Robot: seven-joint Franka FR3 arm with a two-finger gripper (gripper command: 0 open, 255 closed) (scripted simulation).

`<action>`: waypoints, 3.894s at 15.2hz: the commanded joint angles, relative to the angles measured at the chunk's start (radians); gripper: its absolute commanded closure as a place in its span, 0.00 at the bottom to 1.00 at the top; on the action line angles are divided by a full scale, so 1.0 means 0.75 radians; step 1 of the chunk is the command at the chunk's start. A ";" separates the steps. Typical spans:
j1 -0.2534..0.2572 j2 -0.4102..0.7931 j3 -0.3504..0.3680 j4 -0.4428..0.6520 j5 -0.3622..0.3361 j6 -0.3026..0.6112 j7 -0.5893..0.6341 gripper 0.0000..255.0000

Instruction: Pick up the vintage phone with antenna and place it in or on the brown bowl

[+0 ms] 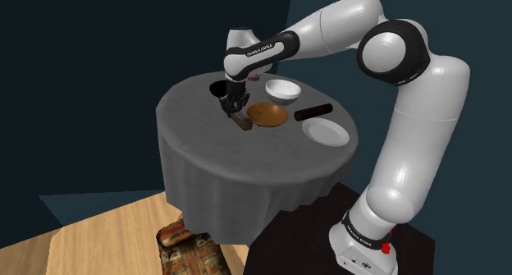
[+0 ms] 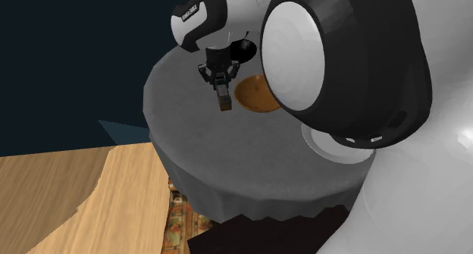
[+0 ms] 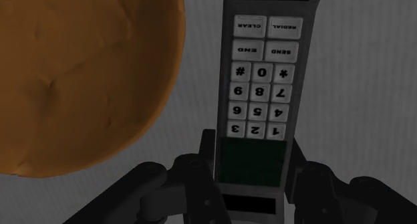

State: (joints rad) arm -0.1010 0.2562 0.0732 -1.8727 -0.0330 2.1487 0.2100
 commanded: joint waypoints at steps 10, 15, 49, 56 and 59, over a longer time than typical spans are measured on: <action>0.000 -0.073 0.003 0.104 0.008 -0.177 -0.005 1.00; -0.001 -0.094 0.003 0.167 0.011 -0.260 -0.007 1.00; -0.162 -0.394 -0.140 -0.423 0.035 0.033 -0.316 1.00; -0.162 -0.394 -0.140 -0.423 0.035 0.033 -0.316 0.00; -0.161 -0.448 -0.139 -0.345 0.034 -0.100 -0.315 0.00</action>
State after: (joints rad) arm -0.2217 -0.0712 -0.0307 -2.1557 -0.0079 2.1077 -0.0258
